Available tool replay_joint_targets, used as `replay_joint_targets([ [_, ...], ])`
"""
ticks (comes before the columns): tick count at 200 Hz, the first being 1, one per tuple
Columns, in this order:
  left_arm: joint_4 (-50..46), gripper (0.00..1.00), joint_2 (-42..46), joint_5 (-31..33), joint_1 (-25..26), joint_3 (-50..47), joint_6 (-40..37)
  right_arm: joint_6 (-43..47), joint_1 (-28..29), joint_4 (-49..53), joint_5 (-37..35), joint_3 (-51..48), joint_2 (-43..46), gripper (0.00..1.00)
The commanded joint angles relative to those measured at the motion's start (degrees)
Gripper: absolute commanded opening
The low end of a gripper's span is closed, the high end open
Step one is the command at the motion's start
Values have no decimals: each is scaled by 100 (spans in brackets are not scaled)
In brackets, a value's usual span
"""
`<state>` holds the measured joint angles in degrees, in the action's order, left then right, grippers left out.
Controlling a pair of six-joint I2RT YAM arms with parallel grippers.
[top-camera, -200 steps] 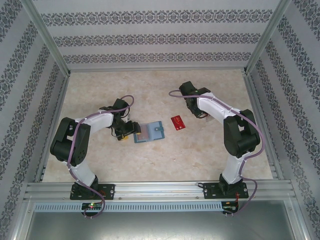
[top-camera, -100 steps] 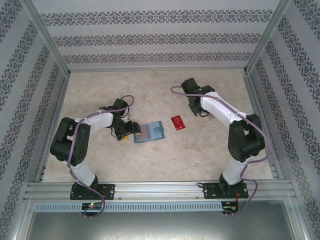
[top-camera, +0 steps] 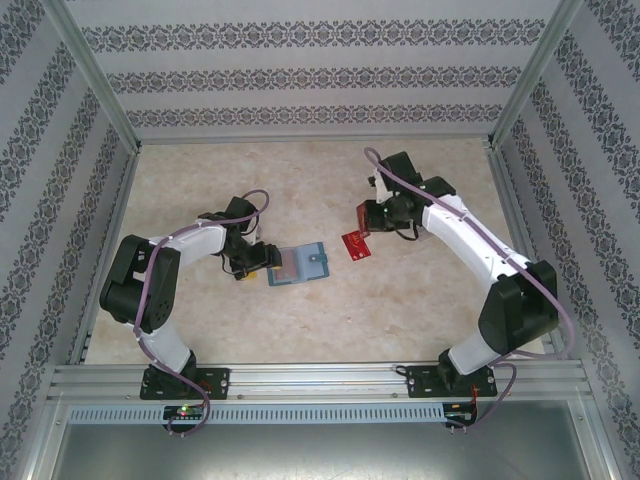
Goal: Put the credit cards into the card holder
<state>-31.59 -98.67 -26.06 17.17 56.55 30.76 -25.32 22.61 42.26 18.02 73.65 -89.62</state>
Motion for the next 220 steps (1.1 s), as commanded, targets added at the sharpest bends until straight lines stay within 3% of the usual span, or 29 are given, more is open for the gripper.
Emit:
replay_joint_targets([
  [1,-93,72,-166,-383,144,-164,-201,-1367,-61,-744,1563,-328,-131,0],
  [31,-35,72,-125,-417,142,-240,-192,-2230,-190,-1343,2379,-635,-472,0],
  [65,-2,72,-108,-479,146,-275,-201,-2433,-226,-1582,2628,-733,-890,0],
  [108,60,69,-169,-463,144,-307,-203,-1361,-196,-1731,3289,-615,-1368,0],
  [148,202,49,-258,-362,146,-299,-114,-386,-186,-1669,3570,-606,-1665,0],
  [220,171,30,-538,-257,146,-76,-128,103,4,-1817,3992,-355,-2213,0],
])
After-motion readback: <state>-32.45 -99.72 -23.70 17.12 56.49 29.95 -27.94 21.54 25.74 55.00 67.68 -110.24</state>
